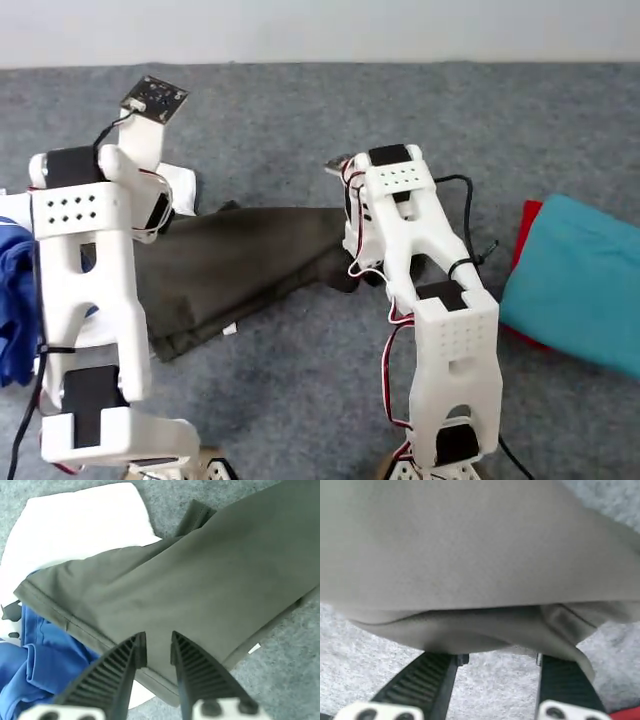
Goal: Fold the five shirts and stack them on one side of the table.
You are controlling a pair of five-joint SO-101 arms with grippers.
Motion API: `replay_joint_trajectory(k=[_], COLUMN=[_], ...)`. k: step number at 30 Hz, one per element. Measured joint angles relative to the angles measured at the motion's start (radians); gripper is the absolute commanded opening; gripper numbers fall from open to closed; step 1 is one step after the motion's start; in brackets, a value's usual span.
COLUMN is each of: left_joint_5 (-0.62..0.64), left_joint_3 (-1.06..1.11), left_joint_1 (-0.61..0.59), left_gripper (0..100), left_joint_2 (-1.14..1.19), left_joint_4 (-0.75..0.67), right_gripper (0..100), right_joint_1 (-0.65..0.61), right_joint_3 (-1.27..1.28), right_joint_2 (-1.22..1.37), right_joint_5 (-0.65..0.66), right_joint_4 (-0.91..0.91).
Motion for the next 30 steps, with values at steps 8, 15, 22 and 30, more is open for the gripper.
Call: replay_joint_trajectory(k=[8, 15, 22, 30], left_joint_5=[-0.018, -0.018, -0.018, -0.018], left_joint_3=[0.000, 0.000, 0.000, 0.000], left_joint_1=[-0.003, -0.003, -0.003, -0.003], left_gripper=[9, 9, 9, 9], left_joint_2=[0.000, 0.000, 0.000, 0.000], left_joint_4=[0.000, 0.000, 0.000, 0.000], right_gripper=[22.9, 7.3, 1.0, 0.9], right_joint_1=[0.003, 0.018, 0.034, 0.020], right_joint_3=[-0.006, -0.046, -0.052, -0.029], right_joint_2=[0.038, 0.132, 0.146, 0.103], right_joint_5=[0.003, 0.003, 0.040, 0.103], right_joint_4=[0.000, 0.003, 0.005, 0.078])
